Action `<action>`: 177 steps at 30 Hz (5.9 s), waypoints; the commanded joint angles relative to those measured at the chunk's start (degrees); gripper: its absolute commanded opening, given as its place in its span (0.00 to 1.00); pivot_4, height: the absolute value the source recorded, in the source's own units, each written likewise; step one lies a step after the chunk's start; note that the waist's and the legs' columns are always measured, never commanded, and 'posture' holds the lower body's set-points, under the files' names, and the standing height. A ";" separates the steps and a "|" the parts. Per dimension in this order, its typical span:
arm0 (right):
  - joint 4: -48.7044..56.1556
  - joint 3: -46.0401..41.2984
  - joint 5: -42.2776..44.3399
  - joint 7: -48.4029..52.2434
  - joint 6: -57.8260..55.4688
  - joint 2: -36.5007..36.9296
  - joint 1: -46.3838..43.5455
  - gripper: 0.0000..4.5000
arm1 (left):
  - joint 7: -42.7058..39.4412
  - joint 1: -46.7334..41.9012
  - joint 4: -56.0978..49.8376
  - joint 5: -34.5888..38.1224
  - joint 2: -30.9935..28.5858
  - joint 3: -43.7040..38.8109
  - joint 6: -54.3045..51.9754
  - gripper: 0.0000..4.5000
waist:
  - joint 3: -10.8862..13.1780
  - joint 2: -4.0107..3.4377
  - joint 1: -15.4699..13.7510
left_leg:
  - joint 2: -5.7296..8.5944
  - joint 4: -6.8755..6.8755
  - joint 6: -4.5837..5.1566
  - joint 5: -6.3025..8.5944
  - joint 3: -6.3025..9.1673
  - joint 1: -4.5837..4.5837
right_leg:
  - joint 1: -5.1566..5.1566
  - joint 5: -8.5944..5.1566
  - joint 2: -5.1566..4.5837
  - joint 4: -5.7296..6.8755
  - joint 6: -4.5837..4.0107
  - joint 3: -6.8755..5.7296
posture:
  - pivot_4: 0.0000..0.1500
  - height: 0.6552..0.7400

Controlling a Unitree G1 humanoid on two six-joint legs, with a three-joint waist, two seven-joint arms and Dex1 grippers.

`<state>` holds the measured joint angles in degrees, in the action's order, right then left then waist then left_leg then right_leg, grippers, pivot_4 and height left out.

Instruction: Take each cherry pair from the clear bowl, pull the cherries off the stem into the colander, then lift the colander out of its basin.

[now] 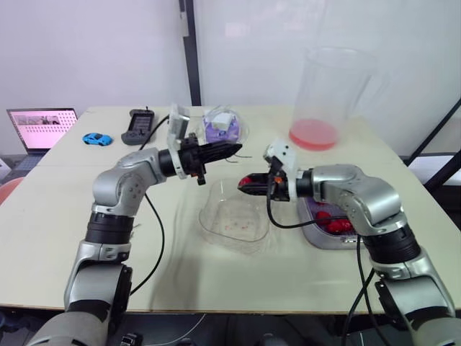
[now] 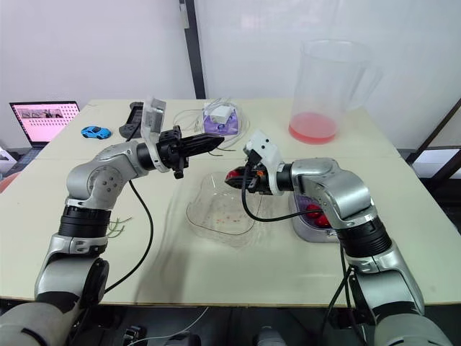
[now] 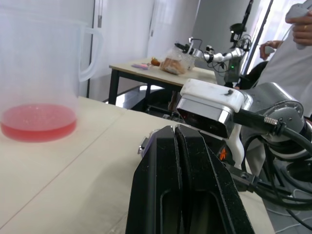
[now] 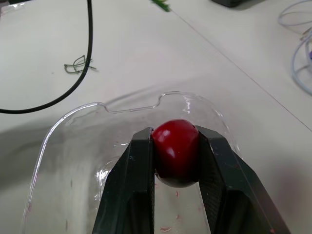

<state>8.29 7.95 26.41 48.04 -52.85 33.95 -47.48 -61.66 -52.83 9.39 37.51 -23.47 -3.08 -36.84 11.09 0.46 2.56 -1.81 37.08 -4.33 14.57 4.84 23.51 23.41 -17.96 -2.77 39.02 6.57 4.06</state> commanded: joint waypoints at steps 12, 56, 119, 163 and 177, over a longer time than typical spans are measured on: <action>-5.78 -3.52 -7.74 15.22 8.50 34.33 4.46 0.25 | 0.38 0.95 -1.06 -0.26 -2.11 -2.06 1.95 0.00 | 0.01 0.00 -0.09 | 0.00 -0.02 0.10 0.06 -0.04 -0.02 | -0.06 0.00 0.00 -0.13 0.00 0.01 | 1.00 0.92; 7.80 -4.68 12.69 26.36 -2.54 17.40 -11.05 0.99 | 15.58 41.67 -16.10 2.02 -20.14 -23.61 -7.13 0.00 | 0.12 -0.01 -0.96 | -0.07 -0.06 0.08 0.05 -0.05 -0.04 | 0.00 -0.02 -0.04 -0.03 -0.02 0.00 | 1.00 0.92; 34.67 -80.82 -11.36 30.57 -20.74 32.08 76.44 1.00 | -19.76 -7.77 -5.41 -0.21 -12.64 12.58 -2.08 0.99 | 0.09 0.18 -2.25 | -0.05 0.02 0.36 0.20 -0.14 -0.08 | -0.33 -0.01 0.11 -0.47 0.01 0.07 | 1.00 0.92; 10.39 2.66 -19.69 29.20 22.02 48.36 20.81 0.53 | -7.36 0.62 -15.18 -4.21 -14.32 8.39 -2.79 1.00 | 0.12 0.09 -0.19 | -0.05 0.05 0.47 0.27 -0.13 -0.25 | -0.66 -0.01 -0.02 -0.75 0.15 0.02 | 1.00 0.92; 9.77 3.56 -22.76 31.57 20.45 46.27 19.07 0.21 | -6.57 -0.69 -13.48 -3.83 -13.45 7.91 -2.38 1.00 | 0.12 0.08 -0.22 | -0.05 0.09 0.47 0.28 -0.13 -0.25 | -0.64 -0.01 -0.03 -0.70 0.15 0.02 | 1.00 0.92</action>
<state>17.82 12.73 4.57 79.26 -32.22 79.95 -27.24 -68.38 -51.97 -3.34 33.25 -36.82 6.97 -39.78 11.20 0.54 2.35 -1.85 37.17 -3.86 14.85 4.71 23.26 22.77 -17.97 -2.80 38.32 6.71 4.09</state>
